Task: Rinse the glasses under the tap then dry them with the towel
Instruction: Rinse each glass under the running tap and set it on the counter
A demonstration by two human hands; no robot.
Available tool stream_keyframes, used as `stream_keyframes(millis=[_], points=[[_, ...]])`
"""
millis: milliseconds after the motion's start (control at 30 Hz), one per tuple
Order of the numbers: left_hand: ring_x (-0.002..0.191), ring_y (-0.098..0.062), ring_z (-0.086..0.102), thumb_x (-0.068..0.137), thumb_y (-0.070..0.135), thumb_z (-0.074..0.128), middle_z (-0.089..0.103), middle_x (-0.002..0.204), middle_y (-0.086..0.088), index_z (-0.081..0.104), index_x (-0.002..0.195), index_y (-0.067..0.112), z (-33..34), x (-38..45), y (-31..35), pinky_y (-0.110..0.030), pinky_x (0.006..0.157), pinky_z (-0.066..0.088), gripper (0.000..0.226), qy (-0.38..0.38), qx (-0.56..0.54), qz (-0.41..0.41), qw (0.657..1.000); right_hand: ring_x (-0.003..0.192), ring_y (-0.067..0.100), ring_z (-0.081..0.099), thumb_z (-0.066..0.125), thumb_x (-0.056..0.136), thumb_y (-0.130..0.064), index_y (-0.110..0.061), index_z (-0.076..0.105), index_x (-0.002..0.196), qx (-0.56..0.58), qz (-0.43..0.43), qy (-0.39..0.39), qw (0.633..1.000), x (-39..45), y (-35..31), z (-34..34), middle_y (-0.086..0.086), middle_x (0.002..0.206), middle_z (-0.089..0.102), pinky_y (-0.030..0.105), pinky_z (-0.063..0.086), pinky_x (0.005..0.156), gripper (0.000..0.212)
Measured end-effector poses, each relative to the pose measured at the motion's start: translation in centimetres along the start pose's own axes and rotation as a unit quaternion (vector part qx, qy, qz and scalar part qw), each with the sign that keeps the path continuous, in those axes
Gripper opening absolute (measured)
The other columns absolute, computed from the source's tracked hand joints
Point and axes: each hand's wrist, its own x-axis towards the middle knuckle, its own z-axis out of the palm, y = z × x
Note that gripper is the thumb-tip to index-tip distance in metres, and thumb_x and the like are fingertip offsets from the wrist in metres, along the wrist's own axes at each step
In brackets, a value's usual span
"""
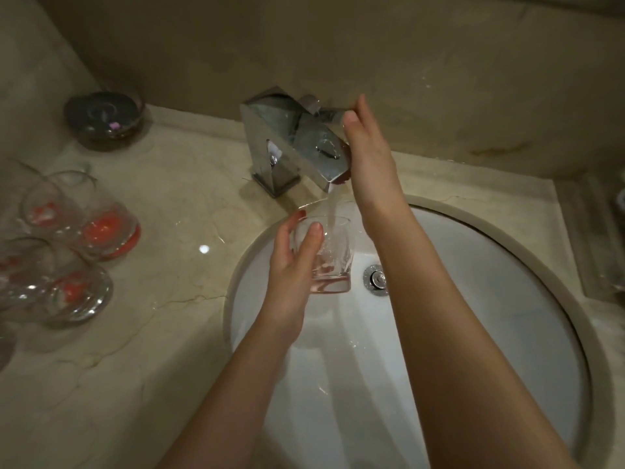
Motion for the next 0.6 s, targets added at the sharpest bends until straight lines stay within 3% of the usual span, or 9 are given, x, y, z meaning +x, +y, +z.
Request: stream_keyframes(millis=[133, 267, 367, 467, 533, 600], points=[[0.099, -0.029, 0.071, 0.079, 0.046, 0.061, 0.067, 0.116, 0.000, 0.049, 0.133, 0.030, 0.1, -0.3, -0.5, -0.062, 0.086, 0.054, 0.058, -0.001, -0.007, -0.009, 1.000, 0.142, 0.013, 0.033, 0.037, 0.104, -0.030, -0.022, 0.029, 0.152, -0.015, -0.017, 0.000, 1.000, -1.0, -0.2, -0.3, -0.003, 0.156, 0.035, 0.035, 0.025, 0.119, 0.049], [0.098, -0.021, 0.071, 0.074, 0.054, 0.062, 0.063, 0.122, -0.001, 0.052, 0.121, 0.044, 0.5, -0.6, -0.7, -0.060, 0.088, 0.054, 0.049, -0.017, -0.005, -0.011, 1.000, 0.144, 0.011, 0.027, 0.033, 0.106, -0.028, -0.021, 0.027, 0.153, -0.043, -0.032, -0.016, 0.998, -2.1, -0.4, -0.4, -0.003, 0.158, 0.030, 0.024, 0.019, 0.116, 0.048], [0.102, -0.027, 0.070, 0.079, 0.054, 0.066, 0.064, 0.125, -0.005, 0.051, 0.118, 0.045, 0.6, -0.7, -0.8, -0.060, 0.087, 0.054, 0.043, -0.032, -0.014, -0.012, 0.999, 0.147, 0.012, 0.021, 0.031, 0.106, -0.032, -0.020, 0.024, 0.154, -0.054, -0.037, -0.019, 0.998, -2.5, -0.3, -0.7, -0.004, 0.159, 0.026, 0.031, 0.015, 0.121, 0.049], [0.101, -0.028, 0.071, 0.075, 0.056, 0.061, 0.064, 0.126, -0.006, 0.050, 0.127, 0.040, 0.7, -1.0, -0.7, -0.057, 0.086, 0.055, 0.055, -0.040, -0.003, -0.019, 0.999, 0.149, 0.013, 0.016, 0.028, 0.106, -0.041, -0.027, 0.022, 0.154, -0.054, -0.014, -0.023, 0.998, -4.8, 1.4, -1.5, -0.008, 0.160, 0.024, 0.039, 0.013, 0.122, 0.051], [0.097, -0.025, 0.072, 0.076, 0.057, 0.060, 0.065, 0.123, -0.007, 0.050, 0.132, 0.034, 0.8, -1.6, -0.6, -0.049, 0.079, 0.059, 0.061, -0.042, 0.005, -0.036, 0.998, 0.145, 0.009, 0.024, 0.035, 0.104, -0.043, -0.028, 0.026, 0.153, -0.045, 0.028, -0.009, 0.999, -7.8, 3.2, -2.3, -0.011, 0.157, 0.028, 0.025, 0.024, 0.116, 0.052], [0.088, -0.023, 0.073, 0.081, 0.053, 0.064, 0.068, 0.116, -0.009, 0.055, 0.127, 0.030, 1.0, -2.1, -0.3, -0.038, 0.065, 0.059, 0.052, -0.042, 0.040, -0.066, 0.996, 0.131, 0.007, 0.042, 0.048, 0.100, -0.039, -0.025, 0.031, 0.151, 0.009, 0.118, 0.007, 0.993, -10.9, 4.6, -3.2, -0.010, 0.149, 0.039, 0.005, 0.041, 0.091, 0.056]])
